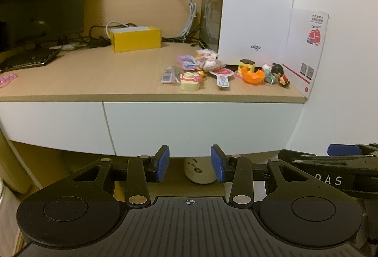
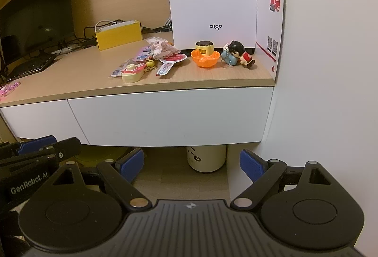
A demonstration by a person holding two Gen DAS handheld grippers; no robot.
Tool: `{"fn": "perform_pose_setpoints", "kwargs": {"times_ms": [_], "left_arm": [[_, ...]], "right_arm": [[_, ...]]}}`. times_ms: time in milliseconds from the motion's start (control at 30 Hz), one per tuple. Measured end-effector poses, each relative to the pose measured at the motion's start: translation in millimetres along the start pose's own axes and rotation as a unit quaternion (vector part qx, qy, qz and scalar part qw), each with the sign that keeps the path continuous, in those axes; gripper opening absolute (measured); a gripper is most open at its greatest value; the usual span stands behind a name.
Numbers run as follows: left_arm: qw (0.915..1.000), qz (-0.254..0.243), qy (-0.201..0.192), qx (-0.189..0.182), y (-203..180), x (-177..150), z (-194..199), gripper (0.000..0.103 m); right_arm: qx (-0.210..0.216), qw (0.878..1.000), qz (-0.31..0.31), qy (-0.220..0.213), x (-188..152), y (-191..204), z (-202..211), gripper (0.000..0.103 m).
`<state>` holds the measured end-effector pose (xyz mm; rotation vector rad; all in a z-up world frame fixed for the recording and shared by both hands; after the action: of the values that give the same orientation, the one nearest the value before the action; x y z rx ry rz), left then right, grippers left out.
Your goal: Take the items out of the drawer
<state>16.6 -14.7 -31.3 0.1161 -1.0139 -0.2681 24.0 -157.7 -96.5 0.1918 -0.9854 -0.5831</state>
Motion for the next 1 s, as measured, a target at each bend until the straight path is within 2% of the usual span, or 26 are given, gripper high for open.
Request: {"fn": "perform_pose_setpoints", "kwargs": {"times_ms": [1000], "left_arm": [[0.9999, -0.010, 0.003, -0.012, -2.3, -4.2, -2.3, 0.043]], "right_arm": [[-0.004, 1.000, -0.011, 0.008, -4.4, -4.1, -3.6, 0.089]]}}
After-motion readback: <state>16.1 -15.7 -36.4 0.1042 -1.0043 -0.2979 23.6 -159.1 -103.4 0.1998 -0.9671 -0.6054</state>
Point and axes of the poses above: each gripper's, at about its wrist camera, not at the fingertips, and z roughly against the way its jaws point, y to its left, x to its top, the point moved 3 cm from there along -z, roughly the way its jaws point, and after that the axes turned 14 degrees about -z, right-handed, at the moved point
